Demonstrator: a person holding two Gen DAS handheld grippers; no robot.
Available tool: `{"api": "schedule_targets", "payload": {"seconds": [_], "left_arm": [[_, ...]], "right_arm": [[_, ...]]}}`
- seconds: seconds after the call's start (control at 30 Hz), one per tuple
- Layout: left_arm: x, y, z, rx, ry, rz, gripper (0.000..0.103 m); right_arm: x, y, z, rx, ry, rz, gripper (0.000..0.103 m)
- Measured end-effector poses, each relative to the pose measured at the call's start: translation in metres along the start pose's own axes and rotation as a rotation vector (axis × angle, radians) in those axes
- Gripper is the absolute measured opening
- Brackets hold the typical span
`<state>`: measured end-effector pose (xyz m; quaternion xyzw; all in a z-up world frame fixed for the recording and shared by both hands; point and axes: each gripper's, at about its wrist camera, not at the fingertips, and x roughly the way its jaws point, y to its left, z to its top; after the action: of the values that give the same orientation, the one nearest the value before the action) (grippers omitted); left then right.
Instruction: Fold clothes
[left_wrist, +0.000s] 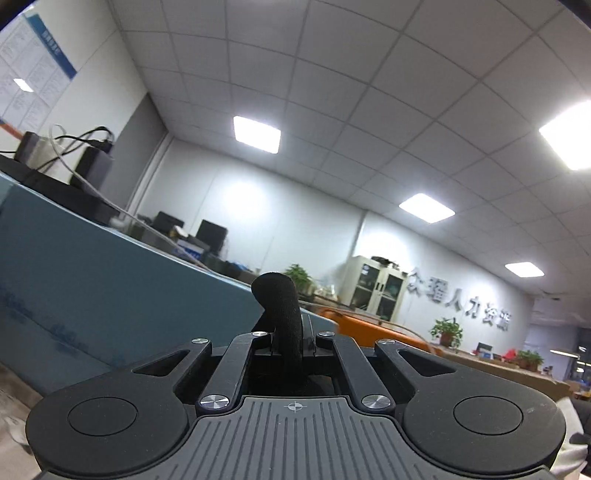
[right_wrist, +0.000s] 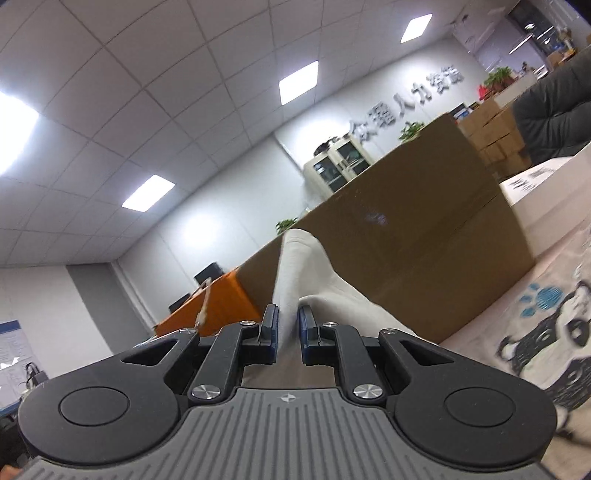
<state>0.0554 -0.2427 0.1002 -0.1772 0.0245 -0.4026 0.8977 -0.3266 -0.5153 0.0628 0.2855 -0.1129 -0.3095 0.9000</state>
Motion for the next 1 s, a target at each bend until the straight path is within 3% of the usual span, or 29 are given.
{"api": "schedule_targets", "payload": {"seconds": [0.13, 0.3, 0.43, 0.5, 0.6, 0.8, 0.9, 0.93, 0.97, 1.0], "left_arm": [[-0.033, 0.026, 0.009, 0.045, 0.077, -0.022, 0.003], [-0.089, 0.063, -0.009, -0.003, 0.228, -0.094, 0.004], [-0.131, 0.084, -0.026, -0.024, 0.311, -0.114, 0.004], [-0.146, 0.096, -0.036, -0.047, 0.340, -0.100, 0.004], [-0.165, 0.115, -0.054, -0.093, 0.395, -0.067, 0.003], [-0.169, 0.149, -0.083, -0.137, 0.522, 0.042, 0.006], [-0.173, 0.146, -0.082, -0.079, 0.516, 0.104, 0.018], [-0.176, 0.143, -0.080, -0.030, 0.489, 0.136, 0.021], [-0.179, 0.139, -0.077, 0.021, 0.459, 0.168, 0.029], [-0.182, 0.135, -0.074, 0.072, 0.428, 0.201, 0.040]], "right_arm": [[-0.003, 0.024, -0.017, -0.012, 0.052, 0.037, 0.011], [-0.066, 0.031, -0.046, -0.043, 0.114, 0.017, 0.011], [-0.133, 0.033, -0.071, -0.063, 0.081, -0.044, 0.008], [-0.167, 0.033, -0.081, -0.083, 0.026, -0.096, 0.004], [-0.205, 0.017, -0.093, -0.015, -0.021, -0.162, 0.003], [-0.237, -0.007, -0.104, -0.005, 0.011, -0.322, 0.003], [-0.239, -0.015, -0.106, 0.041, 0.065, -0.343, 0.009], [-0.240, -0.016, -0.106, 0.056, 0.083, -0.349, 0.021], [-0.241, -0.016, -0.108, 0.068, 0.099, -0.353, 0.040], [-0.241, -0.016, -0.109, 0.078, 0.115, -0.352, 0.048]]}}
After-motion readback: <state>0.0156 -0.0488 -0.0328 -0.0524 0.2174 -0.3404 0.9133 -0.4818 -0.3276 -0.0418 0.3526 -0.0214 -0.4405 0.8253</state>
